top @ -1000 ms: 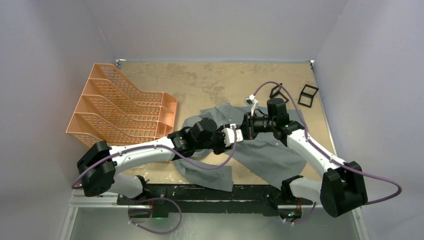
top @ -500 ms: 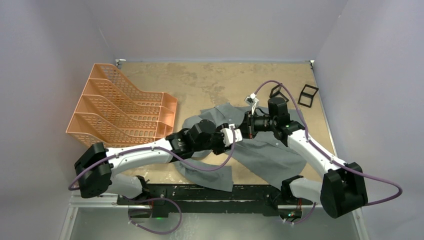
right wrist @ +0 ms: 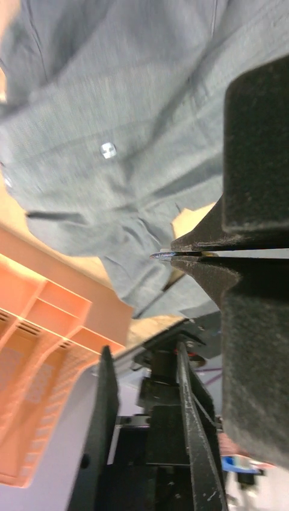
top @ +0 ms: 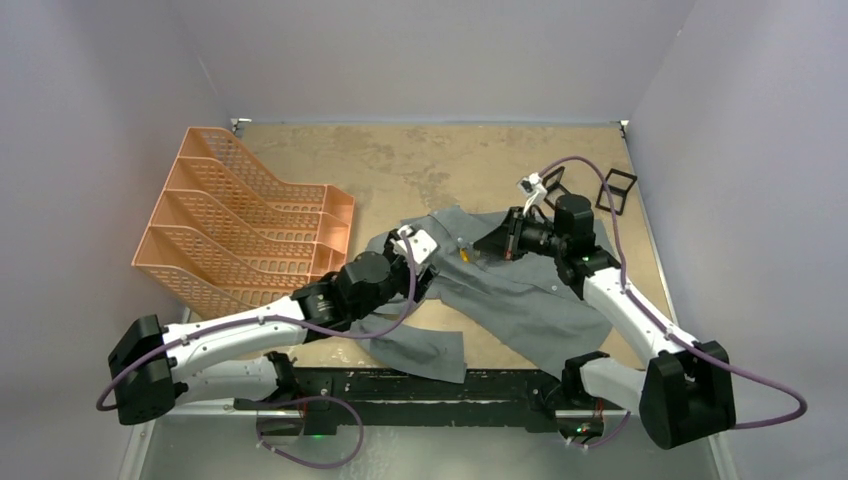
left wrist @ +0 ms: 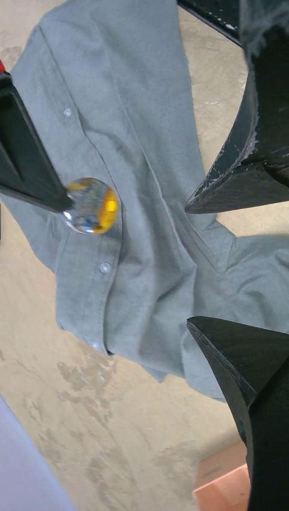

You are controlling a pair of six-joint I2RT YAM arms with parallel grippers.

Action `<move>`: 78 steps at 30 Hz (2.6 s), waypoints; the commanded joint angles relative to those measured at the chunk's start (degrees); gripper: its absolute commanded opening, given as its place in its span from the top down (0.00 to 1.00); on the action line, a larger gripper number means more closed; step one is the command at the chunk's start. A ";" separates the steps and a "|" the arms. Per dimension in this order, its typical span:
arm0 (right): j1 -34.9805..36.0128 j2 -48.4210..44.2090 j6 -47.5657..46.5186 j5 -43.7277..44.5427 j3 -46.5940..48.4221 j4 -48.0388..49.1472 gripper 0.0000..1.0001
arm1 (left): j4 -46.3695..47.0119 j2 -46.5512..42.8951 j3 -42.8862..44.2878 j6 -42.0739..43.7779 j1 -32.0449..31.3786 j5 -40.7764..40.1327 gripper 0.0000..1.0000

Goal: Remove the brooch from the garment
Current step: Place the brooch in the brooch box.

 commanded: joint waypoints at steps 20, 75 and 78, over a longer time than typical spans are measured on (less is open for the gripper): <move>-23.88 7.55 19.65 23.43 -6.45 25.65 1.00 | 11.31 -9.08 -18.18 -13.94 0.14 -12.74 0.25; -31.26 46.31 29.60 31.37 11.64 37.21 1.00 | 7.88 -5.79 -16.54 -13.59 0.19 -10.00 0.25; -31.30 46.44 29.51 31.44 11.64 37.01 0.97 | 7.87 -5.72 -16.55 -13.61 0.21 -10.00 0.25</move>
